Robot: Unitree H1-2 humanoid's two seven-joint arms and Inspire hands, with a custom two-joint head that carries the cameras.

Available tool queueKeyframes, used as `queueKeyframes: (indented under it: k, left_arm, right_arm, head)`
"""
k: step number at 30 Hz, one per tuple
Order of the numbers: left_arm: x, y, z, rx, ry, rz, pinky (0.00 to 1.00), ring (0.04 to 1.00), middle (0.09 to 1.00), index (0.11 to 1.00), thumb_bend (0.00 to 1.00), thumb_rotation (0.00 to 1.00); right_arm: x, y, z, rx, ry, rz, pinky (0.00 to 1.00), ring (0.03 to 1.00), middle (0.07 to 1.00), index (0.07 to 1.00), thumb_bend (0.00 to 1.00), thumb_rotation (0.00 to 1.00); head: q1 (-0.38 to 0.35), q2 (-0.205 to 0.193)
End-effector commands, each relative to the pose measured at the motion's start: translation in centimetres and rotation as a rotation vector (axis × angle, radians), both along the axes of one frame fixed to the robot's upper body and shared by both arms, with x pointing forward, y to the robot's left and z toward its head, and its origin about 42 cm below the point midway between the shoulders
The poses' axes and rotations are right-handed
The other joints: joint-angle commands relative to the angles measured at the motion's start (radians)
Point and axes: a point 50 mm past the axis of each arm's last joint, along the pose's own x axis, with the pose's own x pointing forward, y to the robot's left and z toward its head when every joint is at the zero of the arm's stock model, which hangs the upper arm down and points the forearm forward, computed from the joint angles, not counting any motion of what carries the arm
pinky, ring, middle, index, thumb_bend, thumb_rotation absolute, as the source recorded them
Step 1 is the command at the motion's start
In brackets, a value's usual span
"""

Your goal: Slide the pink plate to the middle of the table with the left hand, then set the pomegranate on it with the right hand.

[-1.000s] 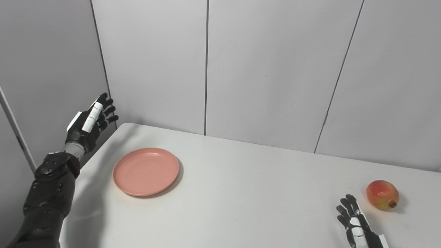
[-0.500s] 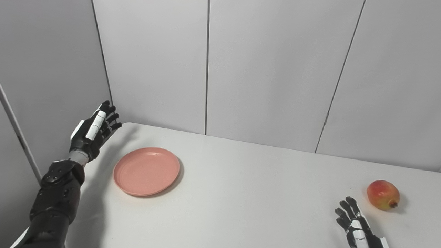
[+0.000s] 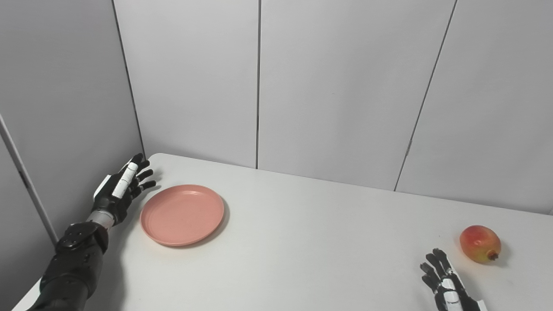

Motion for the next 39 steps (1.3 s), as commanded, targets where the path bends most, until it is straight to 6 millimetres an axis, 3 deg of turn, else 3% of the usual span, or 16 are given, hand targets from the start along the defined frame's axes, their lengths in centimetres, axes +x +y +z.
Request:
queueKeyframes:
  k: [1, 12, 18, 26, 31, 39]
  left_arm:
    - [1.3, 0.4, 2.7, 0.059, -0.083, -0.009, 0.82, 0.911, 0.939, 0.94, 1.0, 0.76]
    - [0.7, 0.8, 1.3, 0.057, -0.045, -0.006, 0.82, 0.907, 0.94, 0.933, 1.0, 0.76]
    - [0.4, -0.2, 0.9, 0.057, -0.075, -0.054, 0.88, 0.938, 0.964, 0.961, 0.99, 0.8]
    - [-0.1, -1.5, 0.2, 0.042, -0.098, -0.081, 0.87, 0.925, 0.961, 0.932, 1.0, 0.77]
    - [-0.3, -2.2, -0.6, 0.019, -0.096, -0.116, 0.88, 0.922, 0.961, 0.978, 1.0, 0.74]
    - [-0.3, -4.1, -1.2, -0.005, -0.093, -0.167, 0.85, 0.937, 0.965, 0.972, 1.0, 0.75]
  right_arm:
    - [-1.1, -0.2, -1.0, 0.016, 0.052, -0.011, 0.93, 0.914, 0.936, 0.943, 0.73, 0.93]
    - [-1.2, -0.3, -0.8, -0.002, 0.05, -0.013, 0.92, 0.906, 0.934, 0.943, 0.7, 0.95]
    - [-1.0, 0.0, -0.7, 0.001, 0.053, -0.016, 0.92, 0.902, 0.93, 0.94, 0.71, 0.94]
    - [-1.0, 0.3, -0.6, -0.003, 0.047, -0.019, 0.9, 0.891, 0.921, 0.939, 0.71, 0.95]
    - [-1.1, 0.4, -0.6, -0.005, 0.052, -0.021, 0.9, 0.889, 0.921, 0.939, 0.7, 0.95]
    - [-1.2, 0.4, -0.4, -0.012, 0.057, -0.022, 0.9, 0.885, 0.919, 0.937, 0.72, 0.95]
  head:
    - [0.001, 0.001]
    - [-0.006, 0.02]
    - [-0.013, 0.025]
    - [-0.03, 0.027]
    - [-0.03, 0.027]
    - [-0.034, 0.033]
